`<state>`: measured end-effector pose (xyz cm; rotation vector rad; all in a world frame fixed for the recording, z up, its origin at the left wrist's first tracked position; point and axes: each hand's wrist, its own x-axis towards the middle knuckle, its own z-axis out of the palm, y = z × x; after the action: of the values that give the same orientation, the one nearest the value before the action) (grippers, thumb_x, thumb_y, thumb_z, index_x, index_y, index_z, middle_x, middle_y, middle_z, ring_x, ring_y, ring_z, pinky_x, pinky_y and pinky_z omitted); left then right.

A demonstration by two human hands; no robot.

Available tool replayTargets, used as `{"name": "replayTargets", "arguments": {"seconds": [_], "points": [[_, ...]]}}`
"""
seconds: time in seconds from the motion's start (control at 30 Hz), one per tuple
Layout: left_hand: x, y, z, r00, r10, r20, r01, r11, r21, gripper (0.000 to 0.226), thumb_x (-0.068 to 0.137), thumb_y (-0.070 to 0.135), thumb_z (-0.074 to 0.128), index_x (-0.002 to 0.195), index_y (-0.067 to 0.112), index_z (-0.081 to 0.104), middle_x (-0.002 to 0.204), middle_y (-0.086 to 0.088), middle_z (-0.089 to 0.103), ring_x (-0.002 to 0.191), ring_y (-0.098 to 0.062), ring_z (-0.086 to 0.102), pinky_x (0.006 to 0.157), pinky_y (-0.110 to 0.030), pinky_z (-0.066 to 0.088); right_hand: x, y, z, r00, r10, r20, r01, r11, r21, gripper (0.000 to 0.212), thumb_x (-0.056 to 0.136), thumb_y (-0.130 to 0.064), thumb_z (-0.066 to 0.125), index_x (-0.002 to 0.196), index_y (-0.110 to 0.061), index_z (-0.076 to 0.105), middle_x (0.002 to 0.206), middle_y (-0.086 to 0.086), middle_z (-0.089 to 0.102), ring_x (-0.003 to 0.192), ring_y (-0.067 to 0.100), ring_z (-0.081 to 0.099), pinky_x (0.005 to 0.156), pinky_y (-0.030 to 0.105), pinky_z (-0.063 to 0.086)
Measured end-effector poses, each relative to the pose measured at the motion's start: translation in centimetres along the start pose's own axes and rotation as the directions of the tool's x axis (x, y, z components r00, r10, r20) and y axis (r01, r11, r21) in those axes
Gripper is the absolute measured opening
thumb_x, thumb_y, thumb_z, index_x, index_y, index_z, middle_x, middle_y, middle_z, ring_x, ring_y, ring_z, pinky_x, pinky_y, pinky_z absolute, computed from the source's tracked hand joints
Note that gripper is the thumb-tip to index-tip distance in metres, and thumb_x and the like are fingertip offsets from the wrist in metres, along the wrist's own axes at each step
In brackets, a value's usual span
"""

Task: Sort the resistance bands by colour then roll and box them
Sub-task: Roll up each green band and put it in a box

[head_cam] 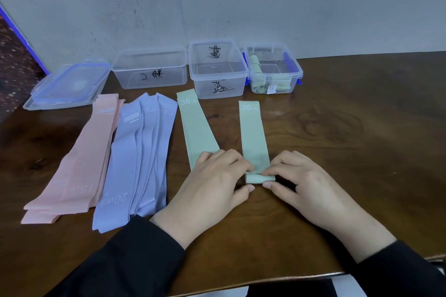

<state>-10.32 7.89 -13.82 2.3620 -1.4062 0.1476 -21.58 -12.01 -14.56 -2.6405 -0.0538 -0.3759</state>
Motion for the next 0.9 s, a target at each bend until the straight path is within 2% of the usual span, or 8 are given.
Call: {"name": "replayTargets", "arguments": {"seconds": [0.1,0.27,0.43,0.6,0.73,0.9], "points": [[0.03,0.07,-0.05,1.0,0.001,-0.002,-0.001,1.0,0.004,0.021,0.099,0.044,0.053,0.113,0.032,0.063,0.112,0.016,0.057,0.103,-0.004,0.049,0.098,-0.029,0.038,-0.06,-0.06,0.01,1.0,-0.013,0.004,0.013,1.0,0.001,0.034,0.097,-0.048,0.054,0.114,-0.028,0.076,0.104,-0.02,0.055,0.099,0.011,0.056,0.082,0.03,0.053],[-0.02,0.06,-0.08,1.0,0.004,0.013,-0.004,1.0,0.006,0.025,0.102,0.043,0.047,0.112,0.031,0.065,0.111,0.015,0.056,0.104,-0.005,0.049,0.1,-0.03,0.037,-0.07,-0.16,-0.05,1.0,-0.009,0.002,0.009,1.0,0.002,0.035,0.096,-0.049,0.055,0.12,-0.029,0.073,0.106,-0.021,0.057,0.1,0.009,0.056,0.084,0.03,0.053],[-0.06,0.18,-0.07,1.0,-0.003,0.022,0.003,1.0,-0.003,0.028,0.103,0.046,0.042,0.115,0.033,0.064,0.115,0.017,0.058,0.107,-0.003,0.048,0.103,-0.028,0.034,-0.04,-0.15,-0.18,1.0,0.0,0.013,0.0,1.0,0.011,0.021,0.093,-0.046,0.061,0.108,-0.033,0.068,0.106,-0.023,0.056,0.101,0.01,0.056,0.084,0.03,0.051],[-0.03,0.05,-0.02,1.0,-0.006,0.015,0.006,1.0,-0.006,0.027,0.099,0.047,0.052,0.119,0.033,0.063,0.119,0.016,0.06,0.111,-0.005,0.051,0.102,-0.027,0.031,0.0,-0.22,-0.04,1.0,0.01,0.008,-0.009,1.0,-0.011,0.035,0.095,-0.052,0.051,0.114,-0.032,0.072,0.106,-0.024,0.055,0.103,0.007,0.054,0.084,0.028,0.052],[-0.03,0.1,-0.07,1.0,-0.011,0.001,0.011,1.0,-0.002,0.022,0.099,0.042,0.053,0.114,0.03,0.065,0.113,0.014,0.062,0.106,-0.006,0.053,0.099,-0.028,0.034,-0.04,-0.26,-0.07,1.0,0.017,0.009,-0.017,1.0,-0.004,0.035,0.095,-0.049,0.056,0.12,-0.03,0.07,0.108,-0.024,0.055,0.104,0.009,0.055,0.087,0.028,0.052],[-0.11,0.13,-0.09,1.0,-0.013,0.019,0.012,1.0,0.007,0.028,0.101,0.045,0.046,0.118,0.031,0.064,0.116,0.015,0.059,0.108,-0.006,0.051,0.101,-0.029,0.035,0.05,-0.29,-0.16,1.0,0.025,0.006,-0.025,1.0,0.01,0.022,0.092,-0.046,0.061,0.11,-0.034,0.067,0.108,-0.025,0.055,0.104,0.008,0.056,0.085,0.029,0.051]]}}
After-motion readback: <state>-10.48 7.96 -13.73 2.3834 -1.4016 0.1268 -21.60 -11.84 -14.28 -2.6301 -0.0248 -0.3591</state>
